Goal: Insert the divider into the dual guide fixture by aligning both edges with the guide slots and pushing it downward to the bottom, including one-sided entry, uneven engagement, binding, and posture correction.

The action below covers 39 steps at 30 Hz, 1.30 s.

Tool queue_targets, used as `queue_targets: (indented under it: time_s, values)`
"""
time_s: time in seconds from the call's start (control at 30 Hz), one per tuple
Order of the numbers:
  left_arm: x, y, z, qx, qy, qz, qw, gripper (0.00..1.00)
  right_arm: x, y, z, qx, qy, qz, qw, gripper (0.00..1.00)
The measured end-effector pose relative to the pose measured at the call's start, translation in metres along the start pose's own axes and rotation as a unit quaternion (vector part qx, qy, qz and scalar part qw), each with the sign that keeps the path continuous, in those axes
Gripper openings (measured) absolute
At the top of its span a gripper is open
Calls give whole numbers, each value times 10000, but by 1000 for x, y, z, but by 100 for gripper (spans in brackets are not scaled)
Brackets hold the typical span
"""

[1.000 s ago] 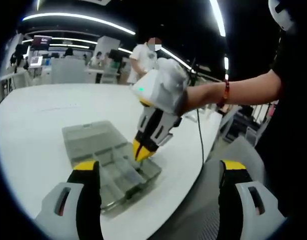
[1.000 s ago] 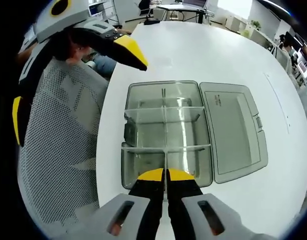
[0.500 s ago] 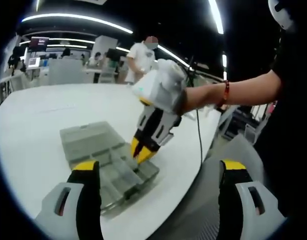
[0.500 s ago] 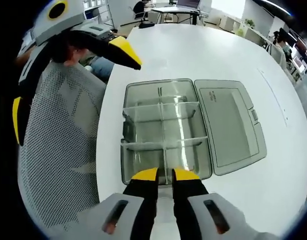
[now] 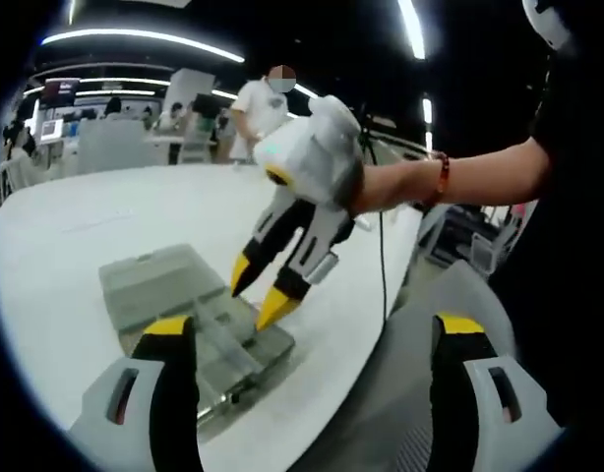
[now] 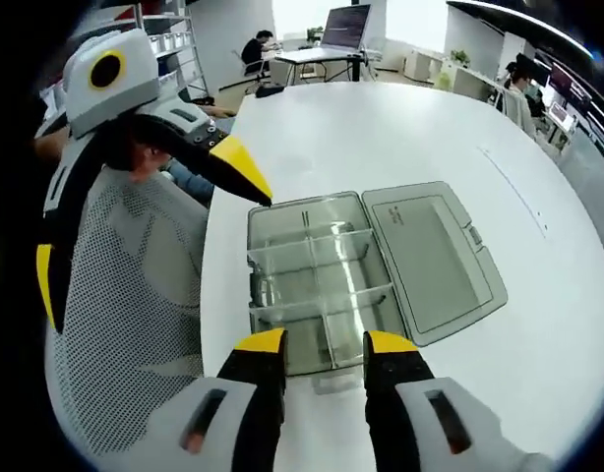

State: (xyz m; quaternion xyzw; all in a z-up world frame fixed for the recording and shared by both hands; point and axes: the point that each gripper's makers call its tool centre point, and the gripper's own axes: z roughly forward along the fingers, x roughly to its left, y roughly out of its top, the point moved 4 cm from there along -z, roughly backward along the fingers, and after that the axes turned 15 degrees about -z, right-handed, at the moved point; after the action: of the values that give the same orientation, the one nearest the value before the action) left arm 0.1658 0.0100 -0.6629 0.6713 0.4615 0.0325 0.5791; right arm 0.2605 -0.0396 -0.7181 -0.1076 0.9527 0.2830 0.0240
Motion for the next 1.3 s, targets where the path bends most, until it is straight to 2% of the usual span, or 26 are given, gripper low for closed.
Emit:
queue_targets:
  time_s: [0.27,0.4,0.87,1.13,1.23,1.3]
  values:
    - [0,2,1,20,-49,29,10000,98,-3,0,-7,-138,-281,74,9995,44]
    - [-1,1,2,16,-75,1,10000,98,-1,-2,-14,-134,-277,235,9992,43]
    - [-4,1,9,97,-221,47,9997,99,5,-16,-21,-101,-557,735,9957,54]
    - [-5,-1,11,178,-278,85,9994,99,6,-29,-26,-83,-788,1109,9907,57]
    - [-5,0,12,154,-267,85,9995,99,2,-35,-31,-104,-1049,1306,9858,58]
    - [-5,-1,13,138,-255,86,9995,99,4,-37,-32,-139,-1012,1468,9839,58]
